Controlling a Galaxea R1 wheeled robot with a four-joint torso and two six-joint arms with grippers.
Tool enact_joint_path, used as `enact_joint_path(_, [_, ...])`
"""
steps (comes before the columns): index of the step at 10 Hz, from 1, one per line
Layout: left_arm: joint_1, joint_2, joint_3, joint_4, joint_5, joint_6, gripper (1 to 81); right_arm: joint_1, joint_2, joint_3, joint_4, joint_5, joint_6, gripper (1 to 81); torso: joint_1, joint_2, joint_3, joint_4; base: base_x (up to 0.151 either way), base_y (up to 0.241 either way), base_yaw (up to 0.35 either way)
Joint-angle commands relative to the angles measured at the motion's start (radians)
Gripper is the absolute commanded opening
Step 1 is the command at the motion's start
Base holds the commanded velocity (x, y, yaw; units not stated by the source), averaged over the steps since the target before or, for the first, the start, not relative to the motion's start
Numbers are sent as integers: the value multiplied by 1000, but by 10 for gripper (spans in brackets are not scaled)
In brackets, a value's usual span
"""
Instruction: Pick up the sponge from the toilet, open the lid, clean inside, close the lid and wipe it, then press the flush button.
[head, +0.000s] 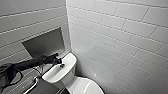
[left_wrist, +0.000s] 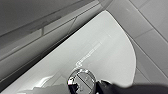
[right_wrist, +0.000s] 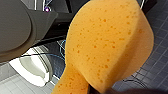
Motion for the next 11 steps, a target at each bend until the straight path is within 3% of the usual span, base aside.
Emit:
enact_joint_path(1, [-162,5,-32,26,23,6,10,-3,-27,19,7,-79,0,10,0,0,1,0,0,0,0])
enact_joint_path(11, [-128,83,-149,52,23,11,10,-9,-26,3,8,-63,2,10,1,1,-11,0,0,0,0])
